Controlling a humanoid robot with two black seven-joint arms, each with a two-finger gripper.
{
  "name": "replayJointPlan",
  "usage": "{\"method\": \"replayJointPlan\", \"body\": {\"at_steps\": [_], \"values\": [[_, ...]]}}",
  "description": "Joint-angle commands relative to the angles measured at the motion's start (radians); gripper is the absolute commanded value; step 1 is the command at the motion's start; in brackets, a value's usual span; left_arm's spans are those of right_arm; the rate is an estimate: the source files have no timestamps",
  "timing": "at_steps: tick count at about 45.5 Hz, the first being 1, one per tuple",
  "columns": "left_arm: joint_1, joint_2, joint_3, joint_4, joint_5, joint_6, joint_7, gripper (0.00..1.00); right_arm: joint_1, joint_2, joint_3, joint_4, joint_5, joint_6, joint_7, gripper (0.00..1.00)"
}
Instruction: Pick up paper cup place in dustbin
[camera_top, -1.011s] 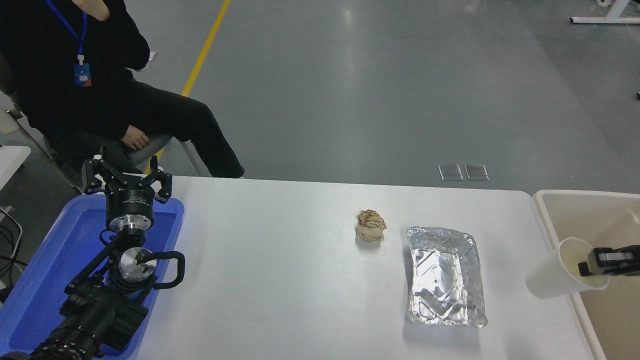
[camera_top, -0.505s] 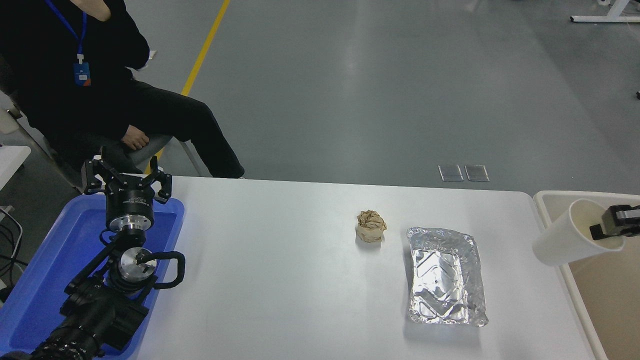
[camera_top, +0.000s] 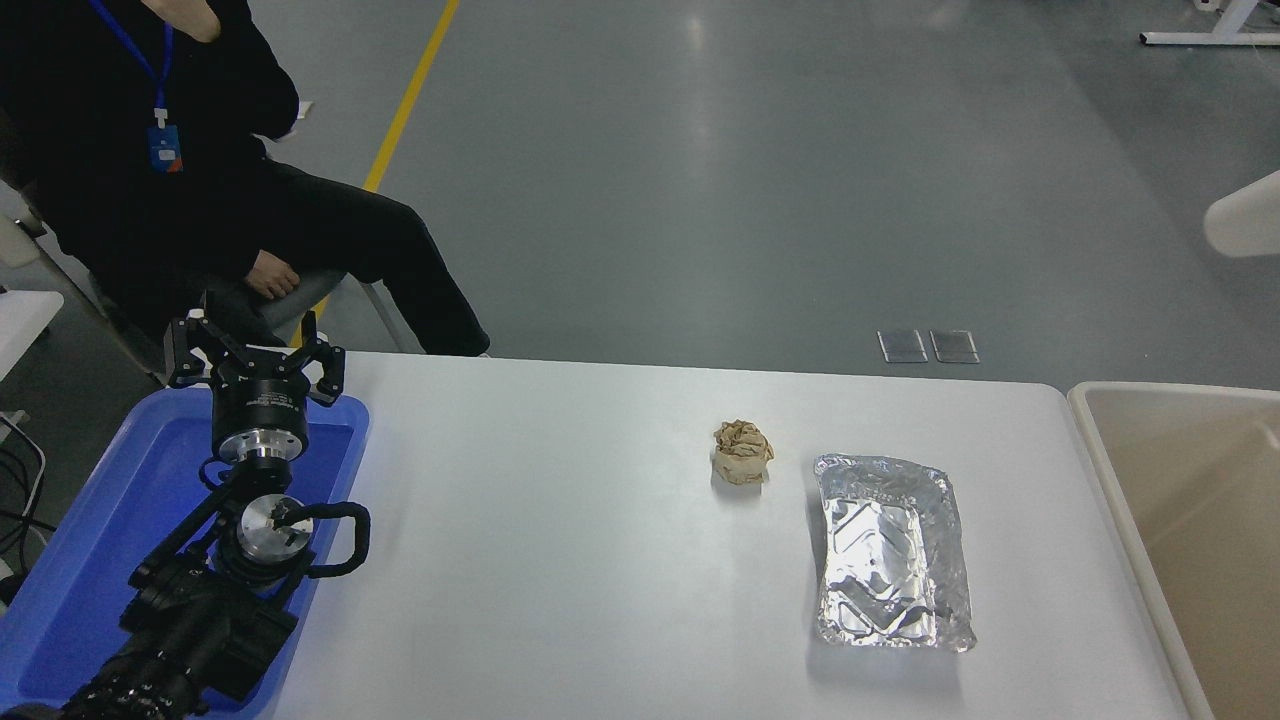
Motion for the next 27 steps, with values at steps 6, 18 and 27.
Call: {"method": "replayJointPlan", "body": {"at_steps": [6,18,27], "values": [[0.000,0.000,0.000,0.000,0.000,0.000,0.000,0.99,-0.553,0.218,0.256,-0.371,0.505,-0.362,-0.046,0.00],[0.000,0.000,0.000,0.000,0.000,0.002,0.000,0.99,-0.909,0.386,0.572,-0.677,0.531,-0.371,-0.046,0.00],[-0.001,0.000,0.000,0.000,0.000,0.000,0.000,0.99,-1.078,0.545,0.649,-0.884,0.531,-0.362,-0.045,0.00]]}}
